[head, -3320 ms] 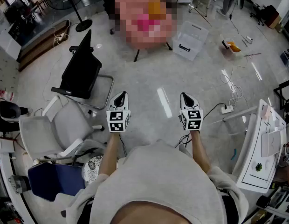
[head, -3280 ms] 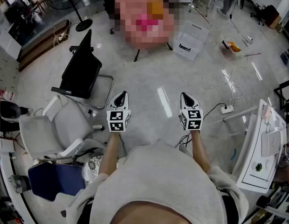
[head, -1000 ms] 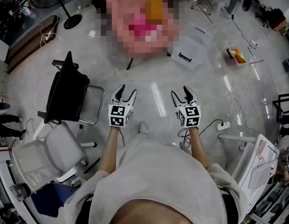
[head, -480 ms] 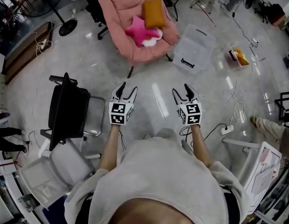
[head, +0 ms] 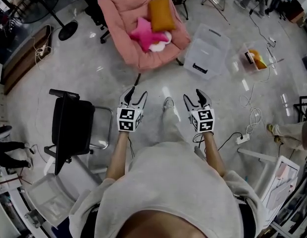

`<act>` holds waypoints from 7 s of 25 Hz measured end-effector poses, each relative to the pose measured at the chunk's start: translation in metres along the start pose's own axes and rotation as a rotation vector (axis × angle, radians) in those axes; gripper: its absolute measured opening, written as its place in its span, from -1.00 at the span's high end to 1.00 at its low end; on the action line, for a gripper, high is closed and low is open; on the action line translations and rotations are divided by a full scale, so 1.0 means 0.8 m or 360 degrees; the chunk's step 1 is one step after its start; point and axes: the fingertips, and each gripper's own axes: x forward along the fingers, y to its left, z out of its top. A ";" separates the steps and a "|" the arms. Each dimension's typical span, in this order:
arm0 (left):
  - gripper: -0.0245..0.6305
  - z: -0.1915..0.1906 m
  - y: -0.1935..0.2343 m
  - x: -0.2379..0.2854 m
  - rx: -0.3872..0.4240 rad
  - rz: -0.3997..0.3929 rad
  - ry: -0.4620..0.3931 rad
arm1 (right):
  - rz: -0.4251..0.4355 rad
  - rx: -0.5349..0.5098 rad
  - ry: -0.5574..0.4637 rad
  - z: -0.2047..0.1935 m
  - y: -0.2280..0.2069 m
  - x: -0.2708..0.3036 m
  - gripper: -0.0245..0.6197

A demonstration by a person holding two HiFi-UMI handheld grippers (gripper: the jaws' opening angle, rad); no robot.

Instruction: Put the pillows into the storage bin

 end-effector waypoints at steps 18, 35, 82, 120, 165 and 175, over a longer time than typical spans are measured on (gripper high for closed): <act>0.22 0.189 0.103 0.350 -0.0049 0.0014 -0.0035 | 0.0127 -0.0006 -0.0057 0.177 -0.227 0.296 0.15; 0.22 0.204 0.180 0.486 -0.0056 0.0001 0.0087 | 0.0203 0.0001 0.0035 0.210 -0.279 0.445 0.15; 0.22 0.187 0.370 0.808 -0.0275 0.0029 0.0386 | 0.0617 0.0098 0.0867 0.071 -0.368 0.867 -0.32; 0.22 0.220 0.274 0.892 -0.0118 -0.0211 0.0425 | 0.0604 0.0038 0.0459 0.189 -0.406 0.782 0.46; 0.22 0.249 0.008 1.083 0.0133 -0.0754 0.0511 | -0.0202 0.0545 0.0703 -0.027 -0.755 0.691 -0.43; 0.23 0.239 0.170 1.019 -0.0061 -0.0377 0.0448 | 0.0181 0.0296 0.0522 0.095 -0.611 0.806 -0.39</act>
